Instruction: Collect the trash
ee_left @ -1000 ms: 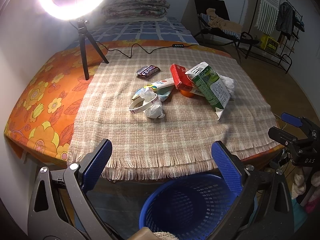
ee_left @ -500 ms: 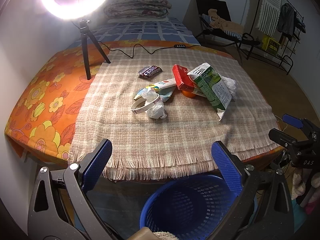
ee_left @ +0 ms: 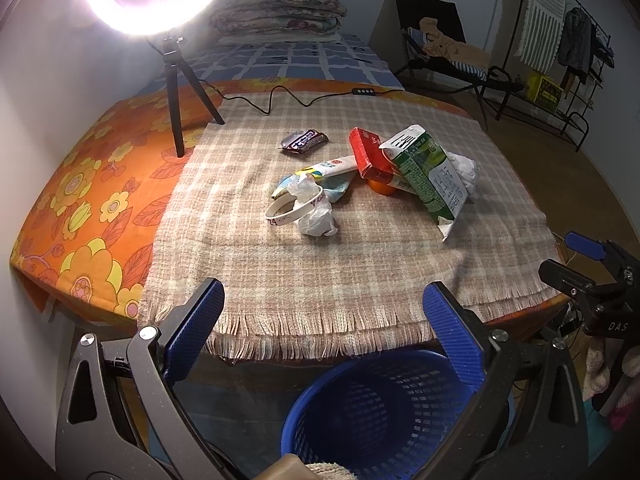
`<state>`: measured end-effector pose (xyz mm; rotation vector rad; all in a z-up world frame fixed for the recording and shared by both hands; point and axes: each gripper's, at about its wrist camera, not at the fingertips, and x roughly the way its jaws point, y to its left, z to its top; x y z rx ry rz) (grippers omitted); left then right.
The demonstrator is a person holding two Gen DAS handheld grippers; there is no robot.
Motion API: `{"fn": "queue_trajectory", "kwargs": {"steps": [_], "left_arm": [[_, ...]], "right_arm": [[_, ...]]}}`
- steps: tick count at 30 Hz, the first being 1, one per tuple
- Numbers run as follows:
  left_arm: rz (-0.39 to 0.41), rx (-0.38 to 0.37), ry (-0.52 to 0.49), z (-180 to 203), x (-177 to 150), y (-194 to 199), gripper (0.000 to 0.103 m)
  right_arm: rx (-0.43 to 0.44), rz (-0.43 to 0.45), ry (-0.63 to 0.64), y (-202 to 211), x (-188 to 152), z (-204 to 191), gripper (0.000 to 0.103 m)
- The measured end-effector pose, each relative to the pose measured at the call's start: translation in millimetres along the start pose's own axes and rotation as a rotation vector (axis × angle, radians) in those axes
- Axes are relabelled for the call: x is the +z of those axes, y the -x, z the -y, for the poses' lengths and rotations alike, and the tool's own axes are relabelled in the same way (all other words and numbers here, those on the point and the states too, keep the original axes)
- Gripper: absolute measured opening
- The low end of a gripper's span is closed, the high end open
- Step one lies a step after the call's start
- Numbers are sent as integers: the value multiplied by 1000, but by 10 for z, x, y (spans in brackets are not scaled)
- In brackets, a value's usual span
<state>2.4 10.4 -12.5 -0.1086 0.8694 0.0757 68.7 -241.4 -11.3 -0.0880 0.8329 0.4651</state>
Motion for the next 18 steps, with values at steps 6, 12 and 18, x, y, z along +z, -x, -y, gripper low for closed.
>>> {"fn": "queue_trajectory", "kwargs": {"steps": [6,12,18], "left_arm": [[2,-1,1,-4,-3,0,101],[-4,1,0,-2,-2,-1,101],[-6,17,14,-36,27,-25,101]], "right_arm": [[3,1,0,-3,7,-4,102],[16,11,-2,-14,21,-11,102],[24,44,6,1,36,3,102]]}}
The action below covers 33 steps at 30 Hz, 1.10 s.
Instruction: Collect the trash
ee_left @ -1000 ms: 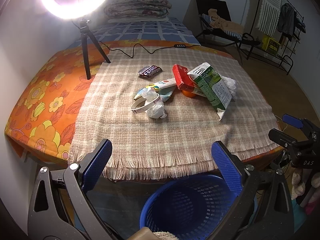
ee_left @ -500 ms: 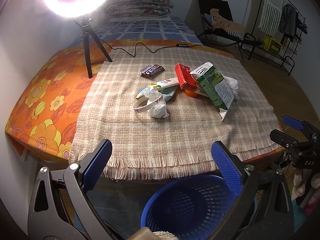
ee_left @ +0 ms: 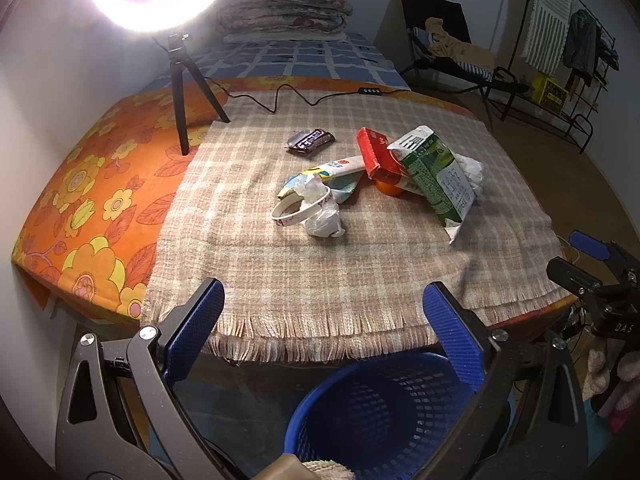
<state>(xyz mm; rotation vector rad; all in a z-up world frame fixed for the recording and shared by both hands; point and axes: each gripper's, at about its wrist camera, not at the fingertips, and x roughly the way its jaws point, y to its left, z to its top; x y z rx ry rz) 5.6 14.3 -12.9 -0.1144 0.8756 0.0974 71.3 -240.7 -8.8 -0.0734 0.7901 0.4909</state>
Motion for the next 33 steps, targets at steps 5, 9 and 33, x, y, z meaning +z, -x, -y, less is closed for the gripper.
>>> {"fn": "queue_trajectory", "kwargs": {"steps": [5,9,33], "left_arm": [[-7,14,26,-78,37,-47,101],[-26,3,43,-154,121,-112,101],[-96,-27,42,-435,1138,-1043,87]], "right_arm": [[14,4,11,-34,78,-3,102],[30,-10,6,-102,145,17,102],[70,-104,-268,-711,748,889,102]]}}
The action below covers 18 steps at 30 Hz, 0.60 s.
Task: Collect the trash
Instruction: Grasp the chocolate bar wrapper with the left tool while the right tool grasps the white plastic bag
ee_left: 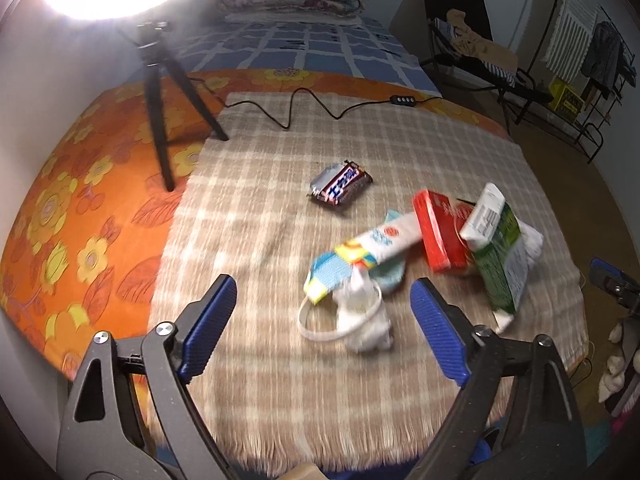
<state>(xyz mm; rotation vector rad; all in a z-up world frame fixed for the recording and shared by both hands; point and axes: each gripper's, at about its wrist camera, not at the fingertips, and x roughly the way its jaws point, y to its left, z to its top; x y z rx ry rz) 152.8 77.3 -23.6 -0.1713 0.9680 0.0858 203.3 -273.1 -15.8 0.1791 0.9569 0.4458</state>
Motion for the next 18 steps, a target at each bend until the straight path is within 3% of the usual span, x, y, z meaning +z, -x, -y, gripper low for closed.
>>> {"fn": "queue_trajectory", "kwargs": {"steps": [3,6,8,10,12,17,18], "left_arm": [[-16,9,-16,2,218,-246,79],[-46,-2,-51,27,430,-531,78],[-70,-5,-58,17,546,-737,71],[-92,-13,-53,-18,653,-927,62],[-108,-25,-51,-47,722,-1075,61],[-171,-47,-102,10,793,-1466,61],[-179,-47,-114,33,786,-1521,57]], "right_arm": [[16,-6,-42,-79,111,109,102],[11,-16,-60,-163,238,201,102],[-5,-17,-79,-228,359,304,102],[-5,-20,-95,-310,465,419,98],[-2,-45,-125,-424,545,536,91],[127,-103,-203,-587,511,612,90],[150,-118,-204,-618,490,571,90]]}}
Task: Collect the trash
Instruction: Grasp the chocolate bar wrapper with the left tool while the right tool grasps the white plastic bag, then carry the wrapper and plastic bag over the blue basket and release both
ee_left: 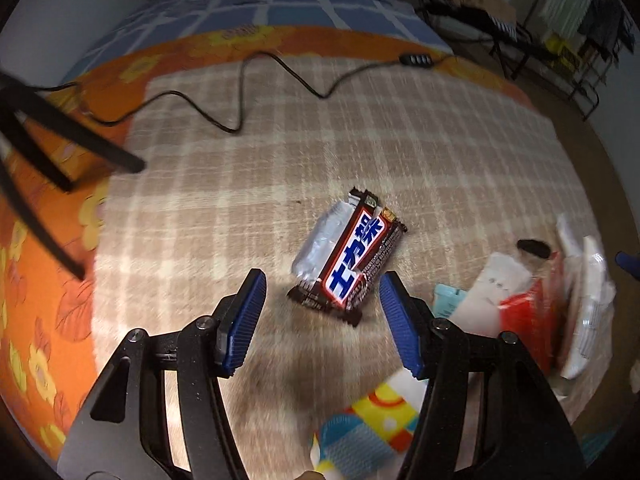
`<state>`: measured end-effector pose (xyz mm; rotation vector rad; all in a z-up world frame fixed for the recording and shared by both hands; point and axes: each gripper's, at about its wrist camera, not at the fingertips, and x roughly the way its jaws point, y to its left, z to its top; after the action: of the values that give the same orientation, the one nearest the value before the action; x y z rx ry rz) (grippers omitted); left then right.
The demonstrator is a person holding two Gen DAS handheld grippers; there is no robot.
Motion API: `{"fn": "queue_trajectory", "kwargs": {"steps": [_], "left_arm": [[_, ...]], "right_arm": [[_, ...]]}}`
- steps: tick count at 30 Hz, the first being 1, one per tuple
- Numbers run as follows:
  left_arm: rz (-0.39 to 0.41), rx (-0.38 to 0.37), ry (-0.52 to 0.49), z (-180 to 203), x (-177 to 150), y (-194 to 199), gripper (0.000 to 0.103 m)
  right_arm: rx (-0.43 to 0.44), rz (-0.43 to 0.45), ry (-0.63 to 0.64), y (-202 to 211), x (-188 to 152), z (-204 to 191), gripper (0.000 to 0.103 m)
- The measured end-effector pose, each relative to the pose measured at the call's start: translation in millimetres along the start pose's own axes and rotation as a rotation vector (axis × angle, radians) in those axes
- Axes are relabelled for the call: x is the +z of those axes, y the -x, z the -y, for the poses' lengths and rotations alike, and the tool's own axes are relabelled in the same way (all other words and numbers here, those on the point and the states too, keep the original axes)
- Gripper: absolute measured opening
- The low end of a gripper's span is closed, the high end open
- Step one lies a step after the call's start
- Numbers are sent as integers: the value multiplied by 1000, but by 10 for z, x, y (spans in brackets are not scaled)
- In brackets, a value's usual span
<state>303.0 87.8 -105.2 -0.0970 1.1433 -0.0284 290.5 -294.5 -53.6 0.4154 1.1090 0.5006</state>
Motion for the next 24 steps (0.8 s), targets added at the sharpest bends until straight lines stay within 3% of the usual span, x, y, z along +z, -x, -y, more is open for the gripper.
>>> {"fn": "queue_trajectory", "kwargs": {"steps": [2,8,13,15,17,21,24], "left_arm": [[-22,-20,-13,42,0,-111,49],[-2,-26,-54,160,17,-167,48],[14,-12,-58,188,52,-187,29],[15,-21,-42,162,69,-176,22],[19,-27,-29,118,91,-154,13],[35,-10,-13,58,116,-84,9],[52,-2,-1,31,101,13,9]], "right_arm": [[27,-27,15,-75,-56,-88,90],[-34,-80,67,-298,-167,-190,90],[-29,-103,47,-373,-177,-140,70],[-34,-110,57,-375,-191,-134,52],[-26,-110,58,-364,-196,-116,42],[-37,-72,58,-267,-168,-88,24],[-43,-34,53,-131,-136,-48,23]]}}
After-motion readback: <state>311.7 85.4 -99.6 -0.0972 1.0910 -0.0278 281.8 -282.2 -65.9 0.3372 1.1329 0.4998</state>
